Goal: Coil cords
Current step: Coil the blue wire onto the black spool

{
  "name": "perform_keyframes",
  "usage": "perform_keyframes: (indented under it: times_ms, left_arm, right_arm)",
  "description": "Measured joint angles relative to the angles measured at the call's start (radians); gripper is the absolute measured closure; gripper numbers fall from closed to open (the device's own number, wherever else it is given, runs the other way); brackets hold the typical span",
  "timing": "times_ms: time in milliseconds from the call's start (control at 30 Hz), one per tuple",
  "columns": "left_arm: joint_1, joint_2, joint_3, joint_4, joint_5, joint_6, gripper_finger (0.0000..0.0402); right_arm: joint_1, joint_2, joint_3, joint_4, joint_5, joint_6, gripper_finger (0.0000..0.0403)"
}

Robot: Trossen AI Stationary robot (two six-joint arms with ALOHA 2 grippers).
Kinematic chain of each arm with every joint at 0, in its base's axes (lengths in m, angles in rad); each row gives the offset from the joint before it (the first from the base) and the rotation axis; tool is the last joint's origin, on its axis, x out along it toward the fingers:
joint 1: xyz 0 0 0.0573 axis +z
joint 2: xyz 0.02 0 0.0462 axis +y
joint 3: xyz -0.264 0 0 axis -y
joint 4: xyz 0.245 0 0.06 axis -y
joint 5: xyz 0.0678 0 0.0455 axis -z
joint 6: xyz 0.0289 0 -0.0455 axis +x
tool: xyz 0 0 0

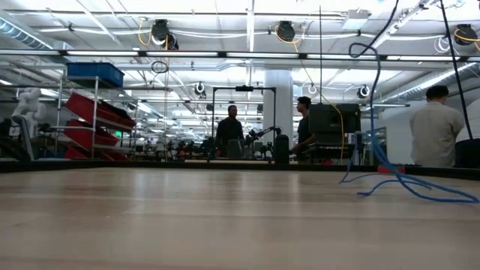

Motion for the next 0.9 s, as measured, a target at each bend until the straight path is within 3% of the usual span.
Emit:
perform_keyframes:
  times_ms: [267,467,567,700,900]
  left_arm:
    - [0.000,0.000,0.000,-0.041,-0.070,0.016,0.0388]
    - [-0.001,-0.003,0.000,-0.069,-0.210,0.083,0.0392]
    - [-0.002,-0.004,0.000,-0.139,-0.194,0.063,0.0397]
    - [-0.002,-0.004,0.000,-0.285,-0.128,-0.080,0.0396]
    - [0.003,-0.004,0.000,-0.402,-0.125,-0.215,0.0396]
  right_arm:
    - [0.000,0.008,0.000,0.004,-0.075,-0.002,0.0403]
    - [0.000,0.017,0.000,0.003,-0.158,-0.027,0.0403]
    - [0.000,0.016,0.000,0.009,-0.155,-0.037,0.0403]
    - [0.000,0.016,0.000,0.082,-0.153,-0.096,0.0403]
    - [0.000,0.021,0.000,0.139,-0.160,-0.146,0.0403]
